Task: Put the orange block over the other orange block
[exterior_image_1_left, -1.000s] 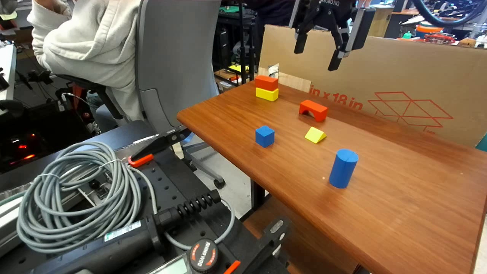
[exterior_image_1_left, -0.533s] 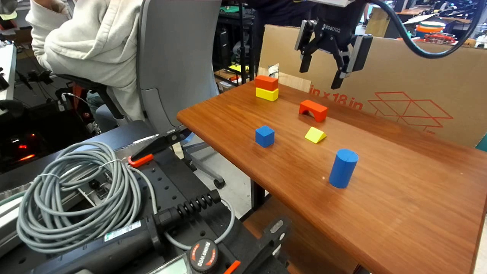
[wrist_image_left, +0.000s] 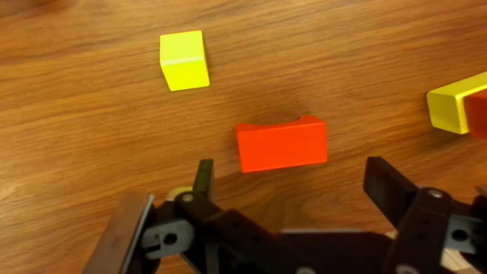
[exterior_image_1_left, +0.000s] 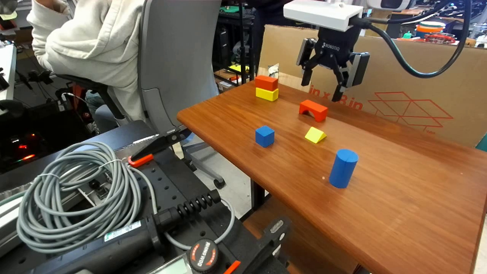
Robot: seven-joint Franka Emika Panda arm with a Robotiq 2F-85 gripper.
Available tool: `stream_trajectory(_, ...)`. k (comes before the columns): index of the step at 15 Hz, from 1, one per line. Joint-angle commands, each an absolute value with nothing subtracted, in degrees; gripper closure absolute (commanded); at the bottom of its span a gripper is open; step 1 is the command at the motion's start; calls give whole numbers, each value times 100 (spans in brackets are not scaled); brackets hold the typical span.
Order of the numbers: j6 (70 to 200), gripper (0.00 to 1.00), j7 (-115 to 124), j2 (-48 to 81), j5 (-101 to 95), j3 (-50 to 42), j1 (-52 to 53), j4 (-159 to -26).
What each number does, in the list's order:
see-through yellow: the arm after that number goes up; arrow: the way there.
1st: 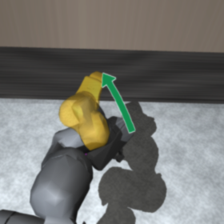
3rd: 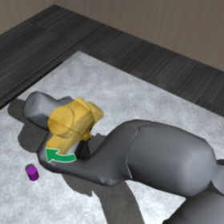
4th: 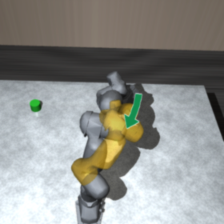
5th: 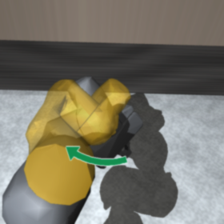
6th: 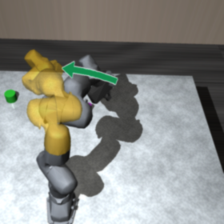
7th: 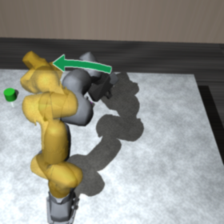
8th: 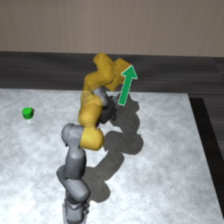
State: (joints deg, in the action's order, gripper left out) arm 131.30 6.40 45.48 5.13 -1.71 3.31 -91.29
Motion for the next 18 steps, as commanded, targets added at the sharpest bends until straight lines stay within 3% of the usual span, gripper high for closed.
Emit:
stream_trajectory(1,12800,0,729,4955,278,-175,383,-8569)
stream_trajectory(8,12491,0,756,5430,36,-218,508,-8010)
stream_trajectory(9,12448,5,760,5482,1,-225,523,-7942)
stream_trajectory(10,12412,26,760,5529,-41,-228,538,-7883)
stream_trajectory(12,12399,31,749,5595,-86,-228,569,-7810)
stream_trajectory(15,12542,56,720,5490,-132,-208,602,-7962)
stream_trajectory(18,12712,59,643,5197,-109,-139,620,-8337)
